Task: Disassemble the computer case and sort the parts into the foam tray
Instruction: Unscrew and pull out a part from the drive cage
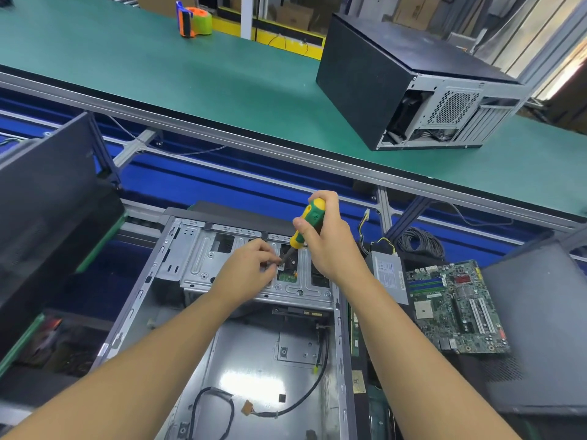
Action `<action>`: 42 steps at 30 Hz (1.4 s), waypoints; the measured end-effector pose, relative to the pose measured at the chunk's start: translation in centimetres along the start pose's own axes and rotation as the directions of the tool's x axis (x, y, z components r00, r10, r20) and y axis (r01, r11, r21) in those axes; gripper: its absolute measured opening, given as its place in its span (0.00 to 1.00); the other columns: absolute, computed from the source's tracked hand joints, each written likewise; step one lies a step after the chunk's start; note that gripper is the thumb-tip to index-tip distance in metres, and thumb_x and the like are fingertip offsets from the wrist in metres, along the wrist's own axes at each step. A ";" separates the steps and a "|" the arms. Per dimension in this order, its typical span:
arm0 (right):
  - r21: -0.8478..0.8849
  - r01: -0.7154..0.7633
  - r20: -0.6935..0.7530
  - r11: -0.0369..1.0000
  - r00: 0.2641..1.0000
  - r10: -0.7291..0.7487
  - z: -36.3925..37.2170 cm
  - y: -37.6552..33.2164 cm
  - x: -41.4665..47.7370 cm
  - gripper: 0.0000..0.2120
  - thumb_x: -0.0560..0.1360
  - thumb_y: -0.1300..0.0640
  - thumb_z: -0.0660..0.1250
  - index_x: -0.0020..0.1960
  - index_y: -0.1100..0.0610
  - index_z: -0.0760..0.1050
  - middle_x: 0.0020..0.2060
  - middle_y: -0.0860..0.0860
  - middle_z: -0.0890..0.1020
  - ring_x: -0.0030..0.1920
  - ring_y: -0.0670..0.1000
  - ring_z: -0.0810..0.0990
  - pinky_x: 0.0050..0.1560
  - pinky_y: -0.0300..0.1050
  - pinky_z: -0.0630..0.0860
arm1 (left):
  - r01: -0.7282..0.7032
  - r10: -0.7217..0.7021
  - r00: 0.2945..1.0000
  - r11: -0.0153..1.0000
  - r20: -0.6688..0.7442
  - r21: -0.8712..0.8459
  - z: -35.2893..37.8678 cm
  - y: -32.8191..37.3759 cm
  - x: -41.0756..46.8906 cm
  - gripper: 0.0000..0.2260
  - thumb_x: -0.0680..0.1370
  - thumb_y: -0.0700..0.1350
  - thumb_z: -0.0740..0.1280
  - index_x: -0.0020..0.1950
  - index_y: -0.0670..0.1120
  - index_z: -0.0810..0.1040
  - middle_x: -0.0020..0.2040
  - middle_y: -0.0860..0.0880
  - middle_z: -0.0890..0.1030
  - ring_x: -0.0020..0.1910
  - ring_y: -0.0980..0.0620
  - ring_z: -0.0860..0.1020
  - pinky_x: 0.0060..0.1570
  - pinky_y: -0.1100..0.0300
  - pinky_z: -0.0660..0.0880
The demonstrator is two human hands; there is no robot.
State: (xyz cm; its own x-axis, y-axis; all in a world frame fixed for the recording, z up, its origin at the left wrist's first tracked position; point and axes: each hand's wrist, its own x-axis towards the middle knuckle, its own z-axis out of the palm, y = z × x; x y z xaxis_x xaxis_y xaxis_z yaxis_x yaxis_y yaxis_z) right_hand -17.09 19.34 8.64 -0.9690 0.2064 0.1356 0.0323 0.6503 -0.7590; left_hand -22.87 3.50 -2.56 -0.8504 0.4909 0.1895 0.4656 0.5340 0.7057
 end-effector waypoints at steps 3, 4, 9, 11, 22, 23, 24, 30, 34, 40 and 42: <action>-0.129 0.042 0.052 0.991 0.998 -0.035 -0.3 -0.7 0.5 0.14 0.80 0.46 0.66 0.56 0.43 0.59 0.38 0.50 0.79 0.38 0.51 0.76 0.32 0.45 0.69 | -0.015 0.015 1.000 1.000 -0.003 -0.009 0.0 0.0 0.0 0.07 0.77 0.41 0.71 0.52 0.47 0.86 0.48 0.58 0.76 0.46 0.57 0.76 0.51 0.63 0.75; -0.182 0.050 0.041 0.982 0.998 -0.043 -0.3 -0.9 0.7 0.16 0.80 0.45 0.67 0.54 0.45 0.59 0.38 0.51 0.80 0.38 0.52 0.76 0.31 0.46 0.71 | -0.017 0.017 1.000 1.000 -0.001 -0.006 0.0 0.0 0.0 0.07 0.77 0.41 0.71 0.52 0.47 0.86 0.48 0.58 0.76 0.46 0.57 0.77 0.51 0.61 0.76; -0.325 0.098 -0.035 0.941 0.993 -0.115 0.4 -1.8 1.0 0.20 0.78 0.44 0.69 0.50 0.52 0.58 0.33 0.55 0.75 0.35 0.56 0.71 0.31 0.51 0.73 | -0.015 0.015 1.000 1.000 -0.003 0.000 0.1 -0.2 0.1 0.07 0.77 0.42 0.70 0.53 0.47 0.86 0.49 0.60 0.76 0.46 0.57 0.76 0.52 0.62 0.75; -0.276 0.106 0.009 0.955 0.994 -0.108 0.4 -2.0 1.0 0.17 0.80 0.48 0.67 0.51 0.52 0.59 0.35 0.56 0.77 0.39 0.58 0.78 0.35 0.55 0.78 | -0.020 0.020 1.000 1.000 -0.010 0.001 0.2 -0.3 0.1 0.07 0.77 0.42 0.70 0.54 0.47 0.86 0.49 0.59 0.75 0.47 0.57 0.76 0.52 0.61 0.75; -0.383 0.057 0.088 0.922 0.996 -0.025 0.1 -3.3 1.7 0.20 0.80 0.38 0.62 0.50 0.52 0.58 0.39 0.53 0.74 0.38 0.57 0.72 0.34 0.51 0.71 | 0.106 -0.075 0.991 0.941 0.109 -0.322 -1.2 0.2 0.1 0.15 0.76 0.41 0.71 0.58 0.59 0.81 0.51 0.61 0.80 0.47 0.59 0.79 0.52 0.60 0.75; -0.407 0.051 0.082 0.912 0.996 -0.019 -0.1 -3.3 1.8 0.20 0.80 0.37 0.60 0.50 0.52 0.58 0.42 0.54 0.74 0.40 0.59 0.73 0.36 0.52 0.72 | 0.130 -0.080 0.987 0.909 0.142 -0.395 -1.8 0.6 0.2 0.17 0.77 0.40 0.71 0.58 0.61 0.79 0.51 0.63 0.80 0.49 0.60 0.79 0.52 0.60 0.75; -0.416 0.059 0.081 0.908 0.996 -0.027 -0.2 -3.2 1.9 0.19 0.80 0.37 0.59 0.49 0.52 0.59 0.44 0.54 0.73 0.41 0.60 0.74 0.38 0.53 0.73 | 0.145 -0.076 0.983 0.880 0.168 -0.452 -2.6 1.1 0.4 0.18 0.77 0.40 0.71 0.60 0.62 0.79 0.53 0.63 0.81 0.52 0.61 0.79 0.52 0.59 0.75; -0.290 0.311 0.304 0.905 0.927 -0.221 -1.1 -2.7 2.0 0.09 0.82 0.49 0.62 0.52 0.52 0.64 0.47 0.50 0.69 0.44 0.57 0.73 0.45 0.55 0.75 | 0.081 0.056 0.968 0.851 0.244 -0.518 -6.4 5.3 2.8 0.04 0.75 0.36 0.71 0.47 0.43 0.79 0.41 0.51 0.83 0.43 0.58 0.80 0.43 0.62 0.77; -0.275 0.389 0.458 0.879 0.857 -0.237 -2.6 -2.5 2.9 0.05 0.83 0.54 0.61 0.50 0.49 0.65 0.47 0.48 0.66 0.40 0.54 0.72 0.39 0.52 0.71 | 0.092 -0.035 0.982 0.944 0.183 -0.315 -6.1 6.4 3.2 0.06 0.73 0.39 0.74 0.41 0.49 0.80 0.40 0.51 0.84 0.39 0.61 0.80 0.44 0.65 0.77; -0.261 0.229 0.375 0.938 0.919 -0.120 -2.7 -3.4 2.5 0.19 0.78 0.42 0.66 0.64 0.46 0.65 0.54 0.51 0.66 0.48 0.56 0.74 0.46 0.52 0.74 | 0.012 -0.070 0.976 0.962 -0.204 -0.274 -3.4 6.8 2.4 0.14 0.67 0.39 0.74 0.34 0.55 0.72 0.30 0.59 0.76 0.30 0.61 0.70 0.30 0.69 0.64; -0.341 0.144 0.195 0.929 0.978 -0.080 -1.9 -4.0 2.0 0.26 0.75 0.36 0.68 0.59 0.54 0.65 0.51 0.52 0.69 0.44 0.58 0.74 0.41 0.52 0.72 | -0.013 -0.077 0.980 0.894 -0.183 -0.449 -2.7 6.9 2.2 0.18 0.67 0.34 0.74 0.35 0.57 0.74 0.31 0.57 0.73 0.33 0.58 0.69 0.33 0.65 0.66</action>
State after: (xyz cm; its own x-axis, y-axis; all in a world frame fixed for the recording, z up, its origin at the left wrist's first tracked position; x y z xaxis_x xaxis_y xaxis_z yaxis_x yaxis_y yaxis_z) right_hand -18.67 18.54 13.11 -0.9976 0.0072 0.0693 -0.0261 0.8831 -0.4685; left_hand -22.17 6.43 4.55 -0.9143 0.3138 0.2561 0.3172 0.1617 0.9345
